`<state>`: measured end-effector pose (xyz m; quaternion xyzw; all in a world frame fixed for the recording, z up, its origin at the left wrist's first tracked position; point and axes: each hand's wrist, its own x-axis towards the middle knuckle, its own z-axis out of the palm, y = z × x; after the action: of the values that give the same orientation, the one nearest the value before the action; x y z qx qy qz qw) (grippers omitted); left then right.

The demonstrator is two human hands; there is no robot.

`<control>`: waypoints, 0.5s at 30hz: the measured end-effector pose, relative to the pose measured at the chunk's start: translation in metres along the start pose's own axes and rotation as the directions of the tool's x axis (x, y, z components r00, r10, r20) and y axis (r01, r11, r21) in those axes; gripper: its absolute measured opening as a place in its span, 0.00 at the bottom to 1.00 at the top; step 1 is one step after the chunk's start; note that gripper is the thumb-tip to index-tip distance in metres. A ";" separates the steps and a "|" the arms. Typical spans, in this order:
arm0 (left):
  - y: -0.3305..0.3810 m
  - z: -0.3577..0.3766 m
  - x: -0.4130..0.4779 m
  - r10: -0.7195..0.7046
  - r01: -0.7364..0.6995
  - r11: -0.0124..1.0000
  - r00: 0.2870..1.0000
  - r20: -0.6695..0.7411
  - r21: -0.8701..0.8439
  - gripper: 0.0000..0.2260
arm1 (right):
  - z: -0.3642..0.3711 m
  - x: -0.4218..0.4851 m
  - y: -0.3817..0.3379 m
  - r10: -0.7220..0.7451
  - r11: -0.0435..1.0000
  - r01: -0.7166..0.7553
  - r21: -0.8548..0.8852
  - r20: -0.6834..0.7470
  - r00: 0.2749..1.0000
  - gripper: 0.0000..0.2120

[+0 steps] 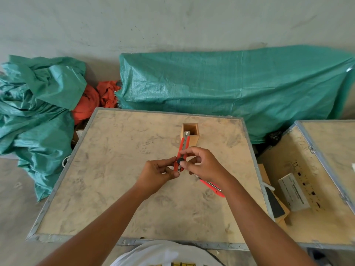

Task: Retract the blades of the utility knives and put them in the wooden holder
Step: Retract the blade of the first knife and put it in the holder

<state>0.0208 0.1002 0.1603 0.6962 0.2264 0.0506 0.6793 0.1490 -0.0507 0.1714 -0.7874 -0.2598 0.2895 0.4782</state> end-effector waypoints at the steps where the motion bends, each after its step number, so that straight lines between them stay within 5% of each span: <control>1: 0.001 0.003 0.001 0.007 -0.007 1.000 1.000 -0.004 0.001 0.21 | -0.004 -0.001 0.000 -0.007 1.000 0.007 0.000 0.013 1.000 0.11; 15: 0.012 0.034 0.014 0.077 -0.076 0.996 0.997 -0.018 0.038 0.22 | -0.035 0.001 0.008 -0.076 0.995 0.070 -0.066 -0.090 0.993 0.09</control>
<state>0.0491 0.0747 0.1663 0.7166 0.2069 0.0789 0.6614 0.1751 -0.0744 0.1774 -0.8046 -0.2750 0.2269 0.4749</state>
